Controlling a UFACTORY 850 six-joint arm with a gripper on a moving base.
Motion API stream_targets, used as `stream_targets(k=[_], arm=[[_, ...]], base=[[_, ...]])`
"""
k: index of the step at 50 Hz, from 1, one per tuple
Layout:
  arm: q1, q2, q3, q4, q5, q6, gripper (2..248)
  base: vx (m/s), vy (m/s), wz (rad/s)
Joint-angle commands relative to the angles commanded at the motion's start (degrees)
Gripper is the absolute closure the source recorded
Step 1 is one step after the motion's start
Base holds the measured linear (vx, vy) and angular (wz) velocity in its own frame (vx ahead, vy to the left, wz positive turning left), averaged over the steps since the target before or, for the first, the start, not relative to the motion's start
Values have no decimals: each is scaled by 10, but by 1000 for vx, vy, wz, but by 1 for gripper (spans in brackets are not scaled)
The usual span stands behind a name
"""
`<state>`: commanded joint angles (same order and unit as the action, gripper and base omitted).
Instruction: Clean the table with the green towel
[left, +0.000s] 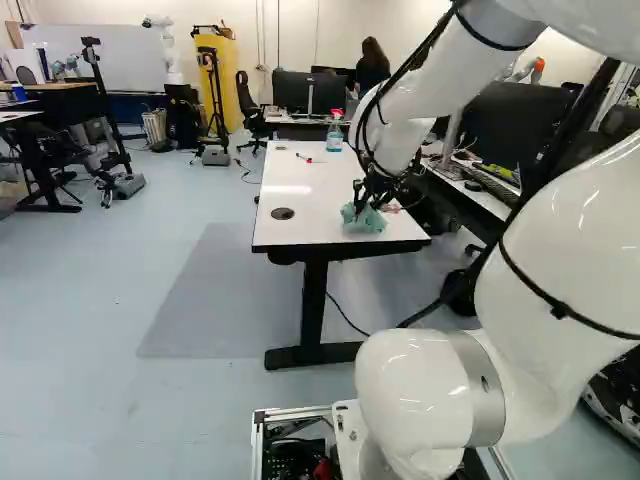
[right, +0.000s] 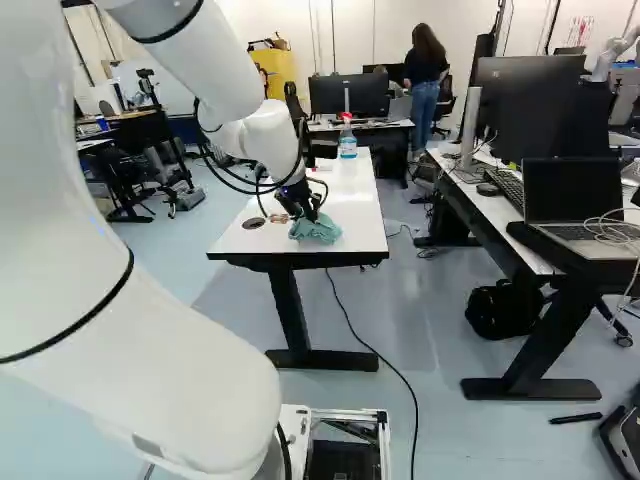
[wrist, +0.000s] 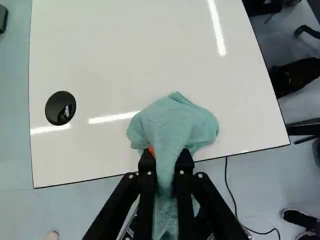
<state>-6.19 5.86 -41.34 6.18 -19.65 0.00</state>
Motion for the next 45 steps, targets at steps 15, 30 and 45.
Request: stream_targets(k=[15,30,45], arm=[[32,8,7,0,0,0,205],[67,8,7,0,16,0,205],[102,-4,-4,0,32,0,205]], base=[[0,0,0],[0,0,0],[0,0,0]])
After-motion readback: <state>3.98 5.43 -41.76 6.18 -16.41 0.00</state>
